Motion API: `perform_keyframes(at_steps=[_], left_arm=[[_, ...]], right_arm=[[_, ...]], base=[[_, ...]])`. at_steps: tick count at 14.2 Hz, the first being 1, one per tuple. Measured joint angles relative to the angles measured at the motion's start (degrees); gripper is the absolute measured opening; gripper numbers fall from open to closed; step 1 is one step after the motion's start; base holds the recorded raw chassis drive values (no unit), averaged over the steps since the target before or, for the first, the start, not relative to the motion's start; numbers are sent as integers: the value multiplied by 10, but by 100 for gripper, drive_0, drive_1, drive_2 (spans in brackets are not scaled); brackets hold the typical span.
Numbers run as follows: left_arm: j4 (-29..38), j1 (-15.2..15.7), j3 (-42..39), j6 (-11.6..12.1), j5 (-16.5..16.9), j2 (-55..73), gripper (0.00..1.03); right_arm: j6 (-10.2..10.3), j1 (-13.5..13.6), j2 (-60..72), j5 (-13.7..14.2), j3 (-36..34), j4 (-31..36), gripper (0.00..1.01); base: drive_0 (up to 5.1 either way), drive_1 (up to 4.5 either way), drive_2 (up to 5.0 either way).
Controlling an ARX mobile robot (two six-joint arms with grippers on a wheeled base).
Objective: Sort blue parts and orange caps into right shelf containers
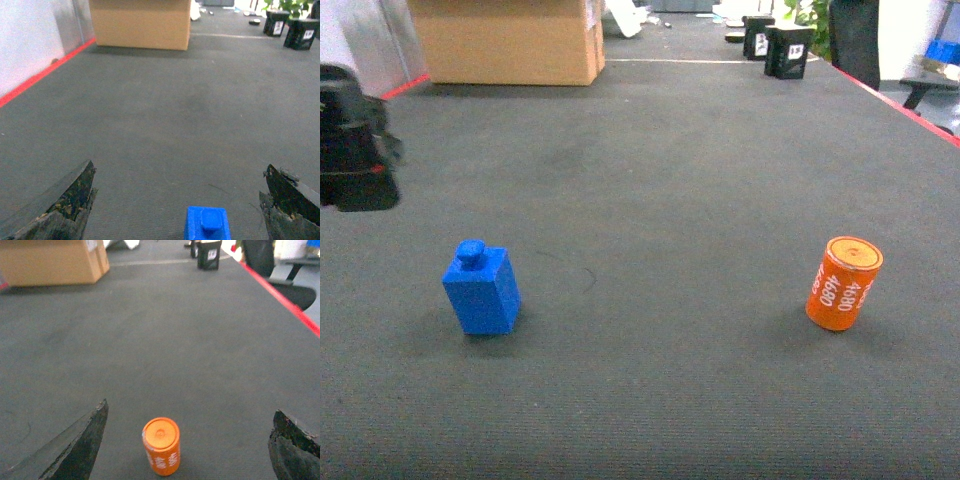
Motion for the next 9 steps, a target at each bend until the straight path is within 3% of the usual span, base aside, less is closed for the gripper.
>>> perform_keyframes(at_steps=[3,9], left_arm=[[3,-2,77,-6,27,143,98],[7,-10,135,-21,46,237,98]], right_arm=[[24,7,168,-28,70,11,98],[49,1,285,-43,126,24,98]], base=[[0,0,0],[0,0,0]])
